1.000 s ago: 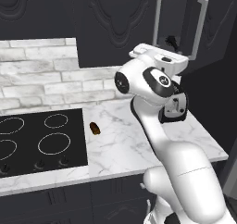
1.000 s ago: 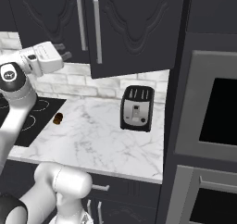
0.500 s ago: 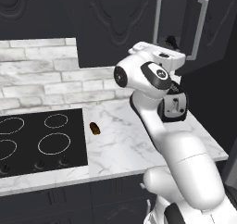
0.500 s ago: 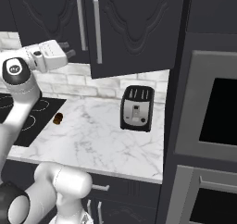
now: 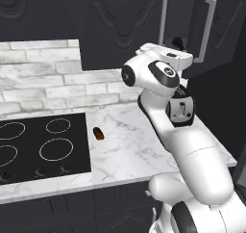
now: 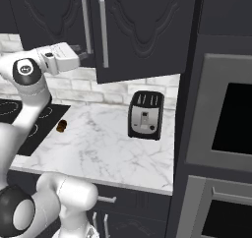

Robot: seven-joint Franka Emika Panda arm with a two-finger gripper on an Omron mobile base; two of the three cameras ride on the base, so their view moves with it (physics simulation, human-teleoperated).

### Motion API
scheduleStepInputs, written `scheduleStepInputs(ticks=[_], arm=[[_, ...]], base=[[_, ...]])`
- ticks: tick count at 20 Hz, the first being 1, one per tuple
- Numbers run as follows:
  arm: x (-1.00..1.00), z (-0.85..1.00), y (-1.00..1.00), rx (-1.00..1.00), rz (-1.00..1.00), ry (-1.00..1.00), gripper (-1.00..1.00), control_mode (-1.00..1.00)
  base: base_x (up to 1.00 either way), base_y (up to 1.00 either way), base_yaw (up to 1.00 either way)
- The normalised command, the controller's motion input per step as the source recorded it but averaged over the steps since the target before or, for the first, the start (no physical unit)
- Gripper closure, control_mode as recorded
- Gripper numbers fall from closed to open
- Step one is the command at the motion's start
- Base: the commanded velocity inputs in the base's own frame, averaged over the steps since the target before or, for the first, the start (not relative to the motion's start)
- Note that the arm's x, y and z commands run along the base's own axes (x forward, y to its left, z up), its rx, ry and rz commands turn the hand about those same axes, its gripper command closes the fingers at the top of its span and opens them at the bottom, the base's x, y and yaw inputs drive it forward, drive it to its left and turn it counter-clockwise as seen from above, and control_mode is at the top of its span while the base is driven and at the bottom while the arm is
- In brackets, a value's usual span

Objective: Pick the bar soap and dish brush from the cabinet and place them on the counter.

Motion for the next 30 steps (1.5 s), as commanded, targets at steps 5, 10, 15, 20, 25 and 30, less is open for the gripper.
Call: scheduleStepInputs(ticks=[5,10,15,20,25,30], arm=[[0.26,-0.11,-0.09,0.00,0.00,0.00,-1.00,-1.00],[0.18,-0.05,-0.20,0.00,-0.04,0.00,-1.00,-1.00],[0.07,-0.01,-0.31,0.00,-0.07,0.00,-1.00,-1.00],[0.00,0.00,-0.39,0.00,-0.10,0.00,-1.00,-1.00],[-0.07,0.00,-0.66,0.00,-0.15,0.00,-1.00,-1.00],[-0.10,0.00,-0.86,0.00,-0.16,0.00,-1.00,-1.00]], base=[[0.00,0.00,0.00],[0.00,0.00,0.00],[0.00,0.00,0.00],[0.00,0.00,0.00],[0.00,0.00,0.00],[0.00,0.00,0.00]])
